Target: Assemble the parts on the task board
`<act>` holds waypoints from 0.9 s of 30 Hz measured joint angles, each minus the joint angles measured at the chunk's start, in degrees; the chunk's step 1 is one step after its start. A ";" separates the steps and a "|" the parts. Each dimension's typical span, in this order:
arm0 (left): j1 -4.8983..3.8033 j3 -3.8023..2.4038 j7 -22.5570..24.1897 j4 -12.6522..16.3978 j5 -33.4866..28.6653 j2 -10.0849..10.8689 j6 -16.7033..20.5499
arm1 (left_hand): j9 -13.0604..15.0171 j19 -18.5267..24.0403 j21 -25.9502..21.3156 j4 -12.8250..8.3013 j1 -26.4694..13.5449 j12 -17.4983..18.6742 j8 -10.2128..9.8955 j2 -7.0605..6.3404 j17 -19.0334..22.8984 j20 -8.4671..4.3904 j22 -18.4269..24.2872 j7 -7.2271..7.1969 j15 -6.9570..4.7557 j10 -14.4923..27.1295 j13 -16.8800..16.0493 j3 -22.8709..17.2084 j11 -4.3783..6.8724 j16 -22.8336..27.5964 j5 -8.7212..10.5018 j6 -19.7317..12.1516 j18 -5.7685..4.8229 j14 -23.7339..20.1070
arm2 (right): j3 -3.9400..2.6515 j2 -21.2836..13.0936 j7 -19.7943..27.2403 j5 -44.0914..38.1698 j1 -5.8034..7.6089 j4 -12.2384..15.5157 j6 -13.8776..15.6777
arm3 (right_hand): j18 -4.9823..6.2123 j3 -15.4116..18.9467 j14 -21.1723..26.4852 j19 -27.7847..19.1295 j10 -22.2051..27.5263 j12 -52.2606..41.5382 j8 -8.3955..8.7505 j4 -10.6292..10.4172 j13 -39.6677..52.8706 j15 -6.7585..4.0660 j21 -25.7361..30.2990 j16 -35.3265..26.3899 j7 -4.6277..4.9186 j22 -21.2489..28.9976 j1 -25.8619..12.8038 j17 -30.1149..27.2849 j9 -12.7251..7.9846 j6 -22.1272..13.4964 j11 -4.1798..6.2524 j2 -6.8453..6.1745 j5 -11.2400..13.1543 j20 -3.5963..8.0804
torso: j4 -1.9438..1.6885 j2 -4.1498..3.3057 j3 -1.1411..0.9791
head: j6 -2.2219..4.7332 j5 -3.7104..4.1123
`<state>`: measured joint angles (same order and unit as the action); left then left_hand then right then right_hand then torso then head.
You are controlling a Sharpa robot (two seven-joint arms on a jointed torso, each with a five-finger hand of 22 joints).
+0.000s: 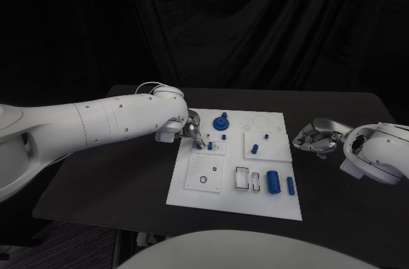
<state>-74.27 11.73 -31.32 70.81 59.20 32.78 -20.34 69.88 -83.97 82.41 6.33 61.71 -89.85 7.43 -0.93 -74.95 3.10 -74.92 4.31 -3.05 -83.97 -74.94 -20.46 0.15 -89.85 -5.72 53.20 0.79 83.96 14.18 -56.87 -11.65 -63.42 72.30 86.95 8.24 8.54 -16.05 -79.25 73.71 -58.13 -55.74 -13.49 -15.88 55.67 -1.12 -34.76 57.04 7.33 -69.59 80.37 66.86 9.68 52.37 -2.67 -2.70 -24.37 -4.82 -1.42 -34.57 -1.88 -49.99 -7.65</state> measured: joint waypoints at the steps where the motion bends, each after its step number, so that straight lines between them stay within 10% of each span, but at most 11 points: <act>1: 0.00 -0.01 -0.02 0.00 -0.01 0.01 0.04 | -0.28 -0.03 -0.11 0.26 -0.29 0.00 -0.09 0.29 0.00 0.03 0.00 0.01 0.00 -0.11 0.00 0.55 -0.24 0.00 0.13 -0.01 0.01 0.00 | 0.00 0.00 -0.01 0.00 0.00 0.00 -0.02 | 0.00 0.00 0.00 0.00 0.08 0.00 0.00 0.00 0.00 0.00 0.00 0.00 0.00 0.00 0.02 -0.05 -0.02 0.00 -0.08 -0.02 0.00 0.00 | 0.00 0.00 0.00 | 0.00 0.00; 18: 0.13 -0.14 -0.35 0.25 -0.34 0.47 0.65 | -0.83 0.00 -0.65 8.15 -6.33 0.00 -0.18 3.16 0.01 1.22 0.01 -0.66 1.12 0.00 0.00 9.37 -1.65 0.00 2.09 -0.86 0.51 -0.11 | 0.00 0.03 -0.22 0.00 0.00 0.00 -0.41 | -0.02 0.00 0.00 0.00 0.20 0.00 0.00 0.00 0.00 0.00 0.00 0.00 0.00 0.00 0.26 -0.08 -0.05 0.00 -0.21 -0.26 0.00 0.00 | -0.02 0.01 -0.01 | 0.00 -0.05; 27: 0.22 -0.09 -0.37 0.89 -0.40 0.99 1.55 | 0.68 0.00 -0.65 10.22 -7.15 0.00 0.47 5.20 0.02 1.22 0.01 -0.76 1.12 0.00 0.00 10.64 -1.65 0.00 -3.52 -1.01 0.50 -0.11 | 0.00 0.01 -0.33 0.00 -0.01 -0.02 -0.59 | -0.02 0.00 0.00 0.00 0.20 0.00 0.00 0.00 0.01 0.00 0.00 0.00 0.00 0.00 0.26 -0.08 -0.05 0.00 -0.21 -0.26 0.00 0.00 | -0.04 0.04 -0.03 | 0.00 -0.21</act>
<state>-74.05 11.64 -31.69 71.71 58.80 33.77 -18.79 70.56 -83.97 81.76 16.55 54.56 -89.85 7.90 4.27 -74.93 4.32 -74.91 3.55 -1.93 -83.97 -74.94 -9.82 -1.50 -89.85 -9.24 52.19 1.29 83.84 14.18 -56.85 -11.98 -63.42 72.29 86.93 7.65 8.51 -16.05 -79.25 73.71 -57.93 -55.74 -13.49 -15.88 55.68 -1.12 -34.76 57.04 7.33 -69.59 80.63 66.79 9.63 52.37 -2.88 -2.96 -24.36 -4.82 -1.47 -34.52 -1.91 -49.99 -7.86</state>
